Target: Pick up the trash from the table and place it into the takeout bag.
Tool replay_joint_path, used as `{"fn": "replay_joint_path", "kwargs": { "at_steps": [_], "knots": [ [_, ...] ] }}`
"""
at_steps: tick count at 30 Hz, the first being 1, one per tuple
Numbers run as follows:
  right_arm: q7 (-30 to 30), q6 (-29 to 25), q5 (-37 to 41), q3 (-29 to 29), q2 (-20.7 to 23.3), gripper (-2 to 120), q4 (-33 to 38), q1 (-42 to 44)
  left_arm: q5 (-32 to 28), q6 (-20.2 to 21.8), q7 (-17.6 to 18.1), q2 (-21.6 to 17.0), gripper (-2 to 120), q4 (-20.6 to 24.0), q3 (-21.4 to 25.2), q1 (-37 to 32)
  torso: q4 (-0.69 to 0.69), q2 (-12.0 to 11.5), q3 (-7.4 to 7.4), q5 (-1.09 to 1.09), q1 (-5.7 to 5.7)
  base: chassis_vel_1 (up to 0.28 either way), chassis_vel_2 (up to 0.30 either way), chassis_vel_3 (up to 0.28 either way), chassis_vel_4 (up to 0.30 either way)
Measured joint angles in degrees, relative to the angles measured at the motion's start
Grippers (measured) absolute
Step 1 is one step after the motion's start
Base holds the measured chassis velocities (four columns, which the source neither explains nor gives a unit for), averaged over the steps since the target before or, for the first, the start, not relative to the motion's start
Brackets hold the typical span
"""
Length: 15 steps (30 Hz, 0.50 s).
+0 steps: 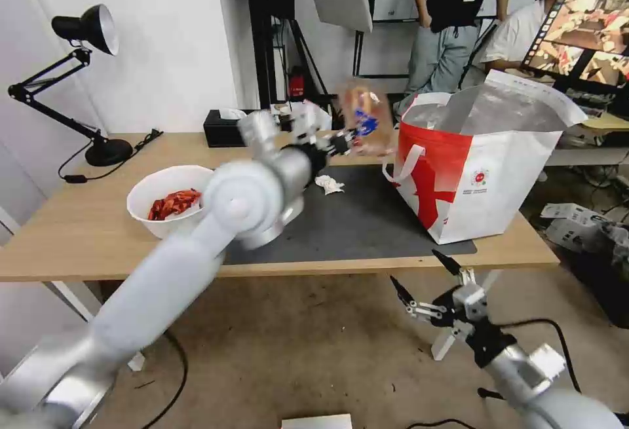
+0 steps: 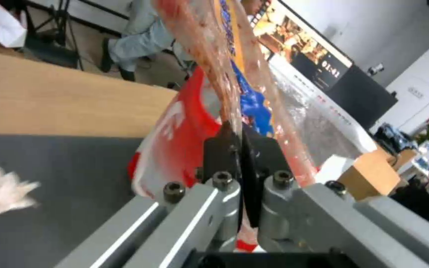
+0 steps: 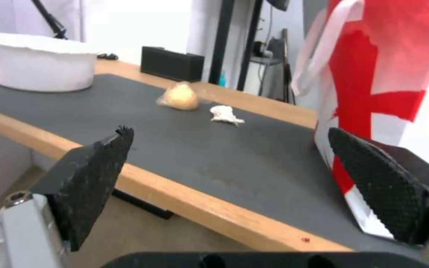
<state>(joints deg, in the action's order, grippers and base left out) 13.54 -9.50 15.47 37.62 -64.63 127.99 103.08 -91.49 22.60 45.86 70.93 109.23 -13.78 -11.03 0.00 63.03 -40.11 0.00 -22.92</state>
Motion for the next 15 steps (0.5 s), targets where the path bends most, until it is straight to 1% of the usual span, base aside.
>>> {"fn": "replay_joint_path", "kwargs": {
  "at_steps": [3,4,6,7,8,9,10,11,12,14,15],
  "knots": [
    [0.78,-0.74,-1.01,-0.03,-2.37,100,0.0,0.92,1.57,-0.02,-0.17,5.27,0,-6.98,-2.81,5.94,-0.01,0.0,0.0,0.01,-0.01,0.0,0.0,0.0,0.0],
    [0.78,-0.74,-1.01,-0.03,-2.37,100,0.0,0.92,1.57,-0.02,-0.17,5.27,0,-6.98,-2.81,5.94,-0.01,0.0,0.0,0.01,-0.01,0.0,0.0,0.0,0.0],
    [1.0,-0.95,-1.68,-0.15,-3.56,100,0.12,1.22,3.53,-0.06,-1.09,9.35,0,-11.88,-4.07,9.33,-0.01,0.0,0.0,0.02,-0.01,0.0,0.0,0.0,0.0],
    [1.01,-0.98,-1.75,-0.16,-3.75,100,0.28,1.31,4.36,-0.07,-1.36,10.3,0,-12.97,-4.37,9.82,0.0,0.0,0.0,0.02,-0.01,0.0,0.0,0.0,0.0],
    [1.01,-0.98,-1.75,-0.16,-3.75,100,0.28,1.31,4.36,-0.07,-1.36,10.3,0,-12.97,-4.37,9.82,0.0,0.0,0.0,0.02,-0.01,0.0,0.0,0.0,0.0],
    [1.02,-0.98,-1.8,-0.17,-4.06,100,0.7,1.47,7.59,-0.21,-2.65,12.79,0,-16.08,-5.36,10.77,-0.01,0.0,0.0,0.01,0.0,0.0,0.0,0.0,0.0],
    [1.02,-0.98,-1.8,-0.17,-4.16,100,0.85,1.48,9.15,-0.37,-3.42,13.7,0,-17.22,-5.86,11.0,0.0,0.0,0.0,0.02,-0.01,0.0,0.0,0.0,0.0],
    [1.02,-0.98,-1.8,-0.09,-4.3,100,1.11,1.47,13.22,-0.73,-5.44,15.52,0,-19.67,-7.01,11.32,-0.01,0.0,0.0,0.01,-0.01,0.0,0.0,0.0,0.0],
    [1.02,-0.98,-1.8,-0.09,-4.3,100,1.11,1.47,13.22,-0.73,-5.44,15.52,0,-19.67,-7.01,11.32,-0.01,0.0,0.0,0.01,-0.01,0.0,0.0,0.0,0.0],
    [1.03,-0.98,-1.75,-0.02,-4.52,100,1.44,1.33,21.31,-1.79,-9.91,17.61,0,-23.77,-9.24,11.62,-0.01,0.0,0.0,0.01,-0.01,0.0,0.0,0.0,0.0],
    [1.03,-0.98,-1.75,-0.02,-4.52,100,1.44,1.33,21.31,-1.79,-9.91,17.61,0,-23.77,-9.24,11.62,-0.01,0.0,0.0,0.01,-0.01,0.0,0.0,0.0,0.0]
  ]
}}
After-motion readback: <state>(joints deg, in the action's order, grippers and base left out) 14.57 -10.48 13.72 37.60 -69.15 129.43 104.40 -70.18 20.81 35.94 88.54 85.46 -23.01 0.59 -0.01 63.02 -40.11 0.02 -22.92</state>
